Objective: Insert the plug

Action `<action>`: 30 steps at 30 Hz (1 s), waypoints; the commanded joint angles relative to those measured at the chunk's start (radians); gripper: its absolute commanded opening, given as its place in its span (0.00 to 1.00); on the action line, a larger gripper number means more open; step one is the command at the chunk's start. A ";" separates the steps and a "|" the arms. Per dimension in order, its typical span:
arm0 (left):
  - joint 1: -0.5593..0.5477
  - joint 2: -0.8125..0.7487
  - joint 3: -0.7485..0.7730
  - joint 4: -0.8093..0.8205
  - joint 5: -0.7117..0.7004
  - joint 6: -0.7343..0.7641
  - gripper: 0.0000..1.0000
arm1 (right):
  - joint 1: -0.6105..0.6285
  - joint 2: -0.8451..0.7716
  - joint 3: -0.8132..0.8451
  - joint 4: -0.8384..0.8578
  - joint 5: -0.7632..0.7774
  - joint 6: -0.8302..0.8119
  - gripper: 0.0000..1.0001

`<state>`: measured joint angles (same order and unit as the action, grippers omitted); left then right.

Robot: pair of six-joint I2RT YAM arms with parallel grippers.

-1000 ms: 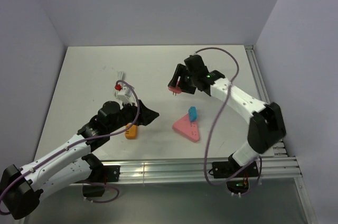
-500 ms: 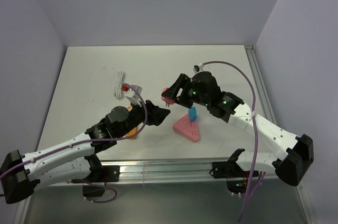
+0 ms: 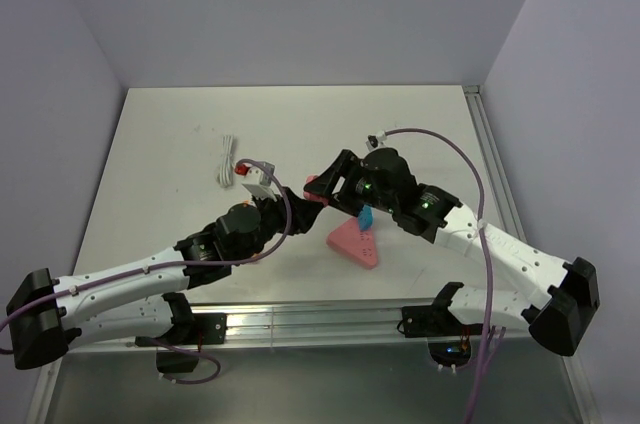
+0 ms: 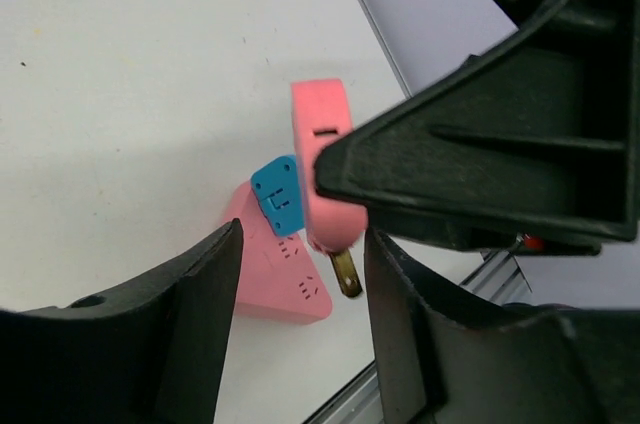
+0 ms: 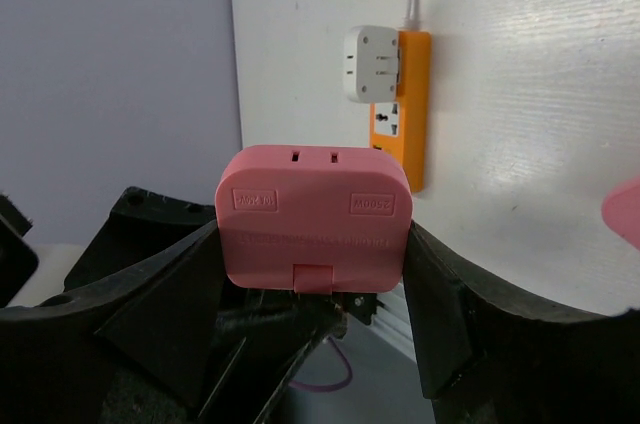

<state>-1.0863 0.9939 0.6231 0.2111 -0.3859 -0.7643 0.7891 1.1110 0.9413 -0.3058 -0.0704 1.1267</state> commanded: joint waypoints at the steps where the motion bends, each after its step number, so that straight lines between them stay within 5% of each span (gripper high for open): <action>1: -0.006 -0.006 0.026 0.034 -0.060 -0.033 0.55 | 0.025 -0.049 -0.007 0.062 0.026 0.044 0.08; 7: -0.012 -0.008 0.020 0.066 -0.045 -0.026 0.38 | 0.053 -0.080 -0.036 0.089 0.023 0.076 0.09; 10: -0.012 -0.012 0.009 0.103 0.001 -0.012 0.18 | 0.061 -0.083 -0.039 0.094 0.006 0.073 0.12; 11: -0.012 -0.017 0.007 0.109 0.019 -0.007 0.03 | 0.061 -0.085 -0.038 0.094 -0.003 0.068 0.14; 12: -0.011 -0.020 0.007 0.111 0.033 0.003 0.00 | 0.061 -0.088 -0.036 0.093 -0.009 0.050 0.23; 15: -0.012 -0.037 0.004 0.110 0.108 0.022 0.00 | 0.061 -0.096 -0.022 0.071 -0.038 -0.019 0.41; 16: -0.011 -0.043 0.004 0.097 0.123 0.025 0.00 | 0.061 -0.099 -0.007 0.057 -0.043 -0.040 0.58; 19: -0.012 -0.077 0.021 0.008 0.151 0.028 0.00 | 0.052 -0.134 0.014 -0.022 -0.011 -0.132 0.86; 24: 0.000 -0.176 0.015 -0.085 0.272 0.040 0.00 | -0.026 -0.238 -0.018 -0.049 -0.121 -0.331 0.89; 30: 0.020 -0.279 -0.002 -0.084 0.471 0.059 0.00 | -0.146 -0.346 -0.104 0.104 -0.541 -0.533 0.83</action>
<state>-1.0752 0.7532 0.6224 0.1181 -0.0677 -0.7338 0.6601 0.7967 0.8734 -0.2993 -0.3614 0.7635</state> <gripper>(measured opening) 0.232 0.839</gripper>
